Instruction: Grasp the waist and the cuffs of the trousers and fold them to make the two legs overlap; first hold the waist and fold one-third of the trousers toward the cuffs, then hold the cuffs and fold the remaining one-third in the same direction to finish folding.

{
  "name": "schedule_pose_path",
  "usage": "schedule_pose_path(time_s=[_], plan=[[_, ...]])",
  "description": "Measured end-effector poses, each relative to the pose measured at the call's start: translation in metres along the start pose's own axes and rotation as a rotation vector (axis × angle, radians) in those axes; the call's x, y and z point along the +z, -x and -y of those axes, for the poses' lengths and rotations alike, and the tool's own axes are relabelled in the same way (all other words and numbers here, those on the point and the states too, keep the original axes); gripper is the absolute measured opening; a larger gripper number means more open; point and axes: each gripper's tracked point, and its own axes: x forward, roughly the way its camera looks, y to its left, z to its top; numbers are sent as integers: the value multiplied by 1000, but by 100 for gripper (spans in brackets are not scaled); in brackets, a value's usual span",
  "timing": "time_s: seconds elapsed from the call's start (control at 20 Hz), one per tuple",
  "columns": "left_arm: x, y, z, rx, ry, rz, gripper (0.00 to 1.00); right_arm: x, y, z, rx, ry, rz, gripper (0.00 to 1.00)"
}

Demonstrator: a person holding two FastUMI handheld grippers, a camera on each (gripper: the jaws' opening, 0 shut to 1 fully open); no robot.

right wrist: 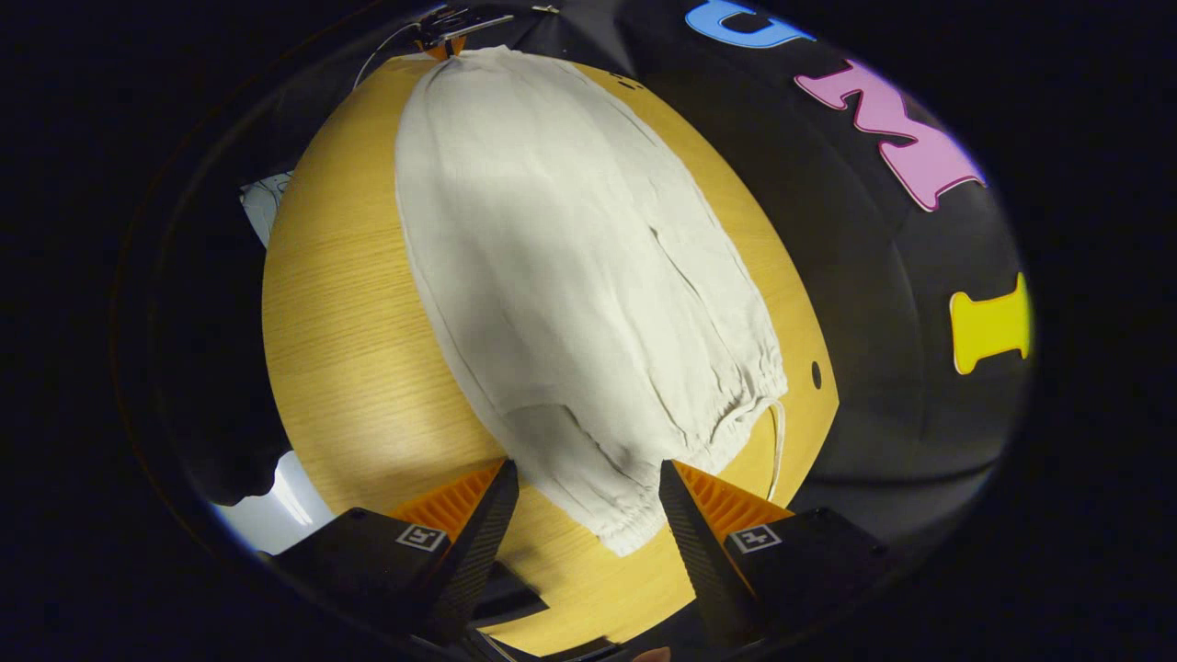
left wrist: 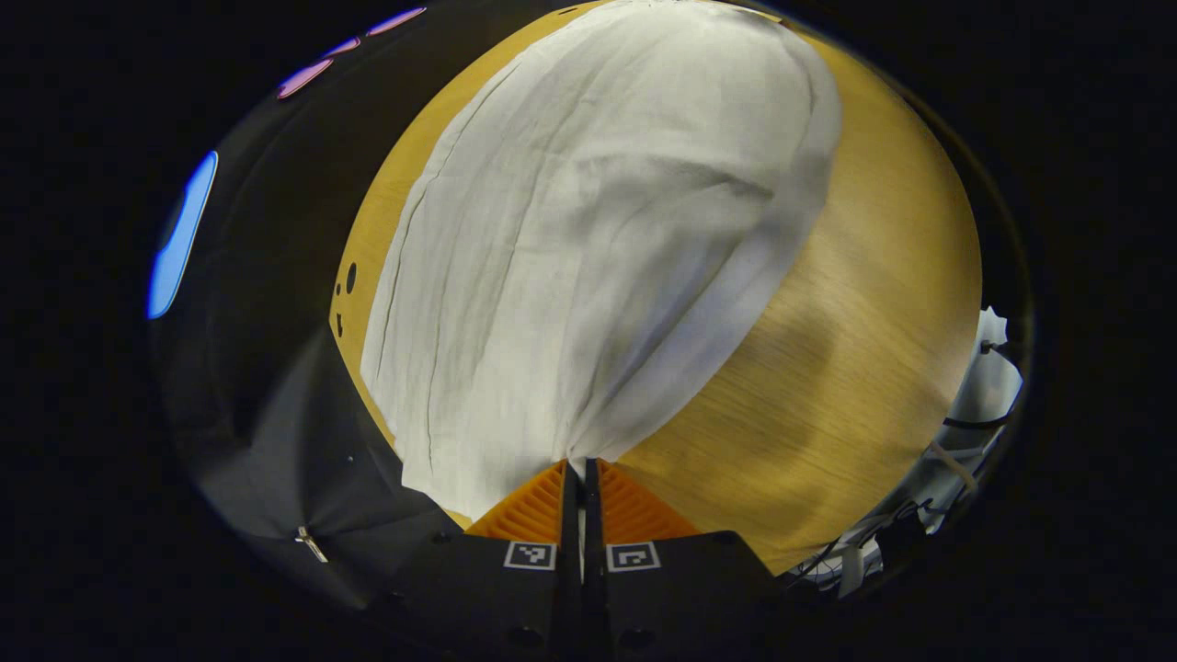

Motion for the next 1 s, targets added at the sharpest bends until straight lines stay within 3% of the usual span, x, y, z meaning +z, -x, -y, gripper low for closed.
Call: schedule_pose_path(time_s=[0.15, 0.3, 0.35, 0.4, 0.45, 0.5, 0.55, 0.6, 0.7, 0.8, 1.0], plan=[[2, 0, 0, 5, 21, -16, 6, 15, -7, 16, -28, 74, 31, 88], [2, 1, 0, 4, 25, -17, 6, 16, -23, 26, 16, 40, -3, 88], [3, 0, 0, 5, 23, -16, 6, 14, -28, 22, 64, -12, -35, 88], [2, 0, 0, 12, 23, -18, 6, 12, -30, 12, 129, -82, -72, 79], [3, 0, 0, 22, 27, -25, 6, 10, -30, 3, 175, -141, -88, 61], [3, 1, -1, 36, 34, -34, 6, 15, -29, 6, 167, -159, -97, 30], [4, 1, -1, 54, 54, -42, 6, 18, -18, 9, 150, -139, -87, 14], [7, 2, -1, 66, 83, -35, 6, 18, -31, 7, 128, -123, -80, 8], [11, 5, -3, 86, 158, -4, 6, 17, -24, 6, 114, -198, -85, 5], [12, 10, -9, 120, 233, 23, 6, 27, -19, 25, 45, -317, -50, 6], [17, 12, -13, 116, 372, 58, 6, 53, 8, 59, -74, -542, 44, 6]])
